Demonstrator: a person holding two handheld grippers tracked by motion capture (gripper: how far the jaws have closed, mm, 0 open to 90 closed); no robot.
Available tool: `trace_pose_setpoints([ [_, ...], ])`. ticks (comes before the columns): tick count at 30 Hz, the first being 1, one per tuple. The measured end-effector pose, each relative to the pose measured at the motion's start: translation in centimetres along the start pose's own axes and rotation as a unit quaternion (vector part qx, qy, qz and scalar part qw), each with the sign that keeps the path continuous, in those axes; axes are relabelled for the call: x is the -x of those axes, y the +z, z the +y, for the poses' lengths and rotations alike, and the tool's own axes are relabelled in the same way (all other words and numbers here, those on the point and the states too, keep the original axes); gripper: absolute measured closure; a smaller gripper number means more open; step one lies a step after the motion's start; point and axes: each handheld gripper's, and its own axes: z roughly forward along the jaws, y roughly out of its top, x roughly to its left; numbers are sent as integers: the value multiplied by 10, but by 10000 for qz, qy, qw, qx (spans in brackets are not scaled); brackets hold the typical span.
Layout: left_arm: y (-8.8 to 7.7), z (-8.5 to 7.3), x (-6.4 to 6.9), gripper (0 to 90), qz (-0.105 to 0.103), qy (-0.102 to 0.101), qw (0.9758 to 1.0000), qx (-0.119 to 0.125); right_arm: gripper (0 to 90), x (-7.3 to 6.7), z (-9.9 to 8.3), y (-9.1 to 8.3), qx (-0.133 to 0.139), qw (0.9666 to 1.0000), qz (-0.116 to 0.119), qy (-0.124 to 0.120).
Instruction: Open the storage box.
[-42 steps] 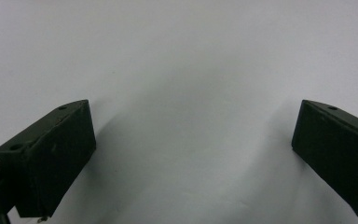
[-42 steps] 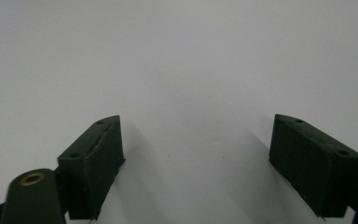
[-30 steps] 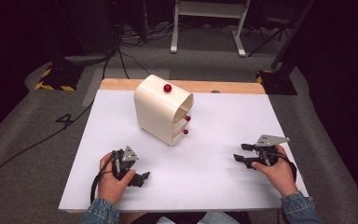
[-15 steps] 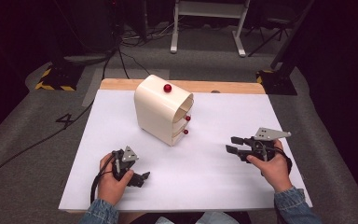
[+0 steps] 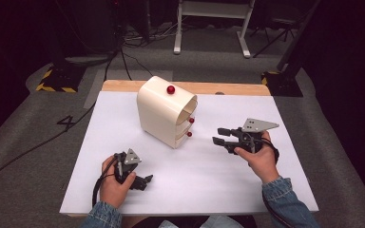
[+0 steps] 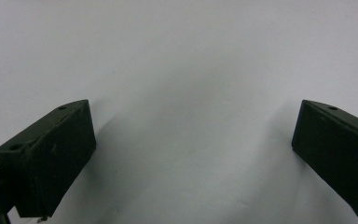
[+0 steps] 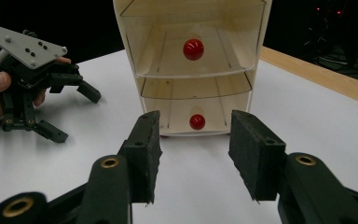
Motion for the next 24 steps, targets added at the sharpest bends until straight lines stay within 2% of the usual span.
trace_pose_setpoints([
  [6, 0, 0, 0, 0, -3, 2, 10000, -3, 539, 1, 4, 20, -27, 9997, 71, -224],
  [12, 0, 0, 0, 0, 4, 15, 10000, -1, 557, 7, 1, 40, -221, 9982, -27, -558],
  [18, 0, 0, 0, 0, 5, 13, 10000, 3, 578, 9, -6, 59, -330, 9982, 127, -480],
  [24, 0, 0, 0, 0, 4, 16, 10000, 0, 616, 11, -13, 76, -474, 9979, 139, -415],
])
